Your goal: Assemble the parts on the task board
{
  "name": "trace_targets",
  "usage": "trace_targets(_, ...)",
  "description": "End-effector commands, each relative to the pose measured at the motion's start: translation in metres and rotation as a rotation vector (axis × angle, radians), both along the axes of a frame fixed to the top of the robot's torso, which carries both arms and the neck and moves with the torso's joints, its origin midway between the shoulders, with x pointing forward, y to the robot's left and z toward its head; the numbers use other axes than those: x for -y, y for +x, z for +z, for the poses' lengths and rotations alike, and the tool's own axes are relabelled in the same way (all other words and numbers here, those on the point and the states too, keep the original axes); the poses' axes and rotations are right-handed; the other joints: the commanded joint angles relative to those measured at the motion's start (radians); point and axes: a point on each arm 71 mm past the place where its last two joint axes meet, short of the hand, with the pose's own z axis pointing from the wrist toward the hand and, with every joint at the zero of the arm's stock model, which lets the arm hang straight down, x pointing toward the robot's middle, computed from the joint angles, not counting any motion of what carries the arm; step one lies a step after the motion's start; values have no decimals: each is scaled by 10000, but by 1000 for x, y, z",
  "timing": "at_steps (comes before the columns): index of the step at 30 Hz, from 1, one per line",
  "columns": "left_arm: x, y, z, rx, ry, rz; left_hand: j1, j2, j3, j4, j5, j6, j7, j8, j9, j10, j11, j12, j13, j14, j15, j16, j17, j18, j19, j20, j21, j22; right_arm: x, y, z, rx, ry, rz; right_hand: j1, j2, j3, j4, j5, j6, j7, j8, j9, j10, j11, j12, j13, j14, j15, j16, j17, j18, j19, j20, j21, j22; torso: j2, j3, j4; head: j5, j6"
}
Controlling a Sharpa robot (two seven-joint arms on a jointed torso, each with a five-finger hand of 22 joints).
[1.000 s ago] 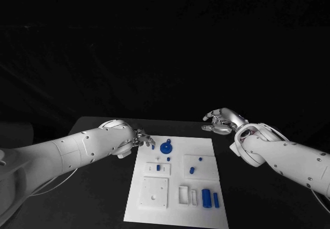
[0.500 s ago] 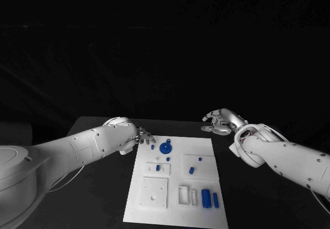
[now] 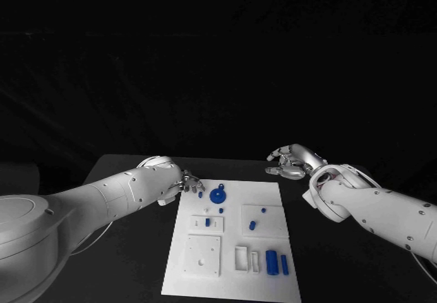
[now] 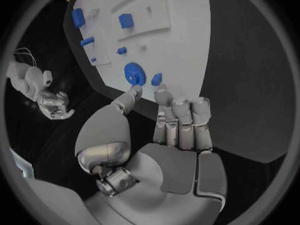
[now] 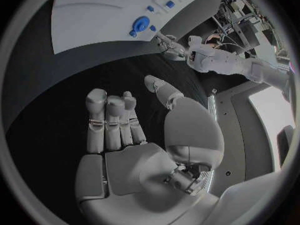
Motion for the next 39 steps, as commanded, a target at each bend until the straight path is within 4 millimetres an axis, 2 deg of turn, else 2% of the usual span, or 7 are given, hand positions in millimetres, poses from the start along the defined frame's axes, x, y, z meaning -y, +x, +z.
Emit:
trace_targets(1,3,0,-2,-149,-1,-286,-86,23,17,49,-37,-68,40,44,-9,-39,66,49,-17,-26,34,66,-10,-159,-81,-1140,-49,11,-2,-1,0,-19,-17,127,7,41,-9,29,43,-71,136,11,-6,-3,-28,60,-14,67,-26,43,-10,850,14,-47,-46,8,-11,1,0,-1,-14)
trace_targets(10,11,-1,-6,-54,304,-550,-32,182,-31,14,-38,-123,56,65,-7,-80,82,66,-29,-66,50,79,-16,-163,-116,-1144,-48,31,-3,-1,0,-18,-15,141,8,40,-13,29,46,-73,136,10,-7,-1,-27,66,-20,72,-26,45,-11,850,20,-50,-46,10,-17,-7,14,-41,-14)
trace_targets(16,10,0,-6,-83,331,-513,-27,225,-58,1,-38,-126,56,79,-5,-82,83,76,-31,-71,51,87,-17,-166,-125,-1145,-47,38,-1,-1,0,-12,-21,114,8,40,-16,29,46,-72,136,11,-7,0,-27,70,-24,74,-26,47,-12,850,23,-51,-46,11,-17,6,2,-41,-33)
trace_targets(35,8,0,-17,-281,385,-425,6,422,-163,-95,-38,-153,57,122,-6,-103,84,109,-49,-94,52,112,-26,-174,-161,-1149,-48,63,-2,-1,1,-11,-13,154,6,42,-23,32,45,-72,136,12,-8,5,-28,82,-36,82,-26,50,-14,850,34,-55,-47,15,-7,1,2,-74,-48)
trace_targets(39,5,1,-18,-336,416,-383,-1,526,-202,-124,-38,-166,60,134,-11,-112,86,118,-59,-103,54,117,-33,-179,-174,-1149,-53,70,-2,-1,1,1,-15,148,7,42,-24,33,45,-72,135,12,-8,6,-28,85,-39,84,-27,51,-15,850,36,-56,-47,16,-10,-2,12,-97,-61)
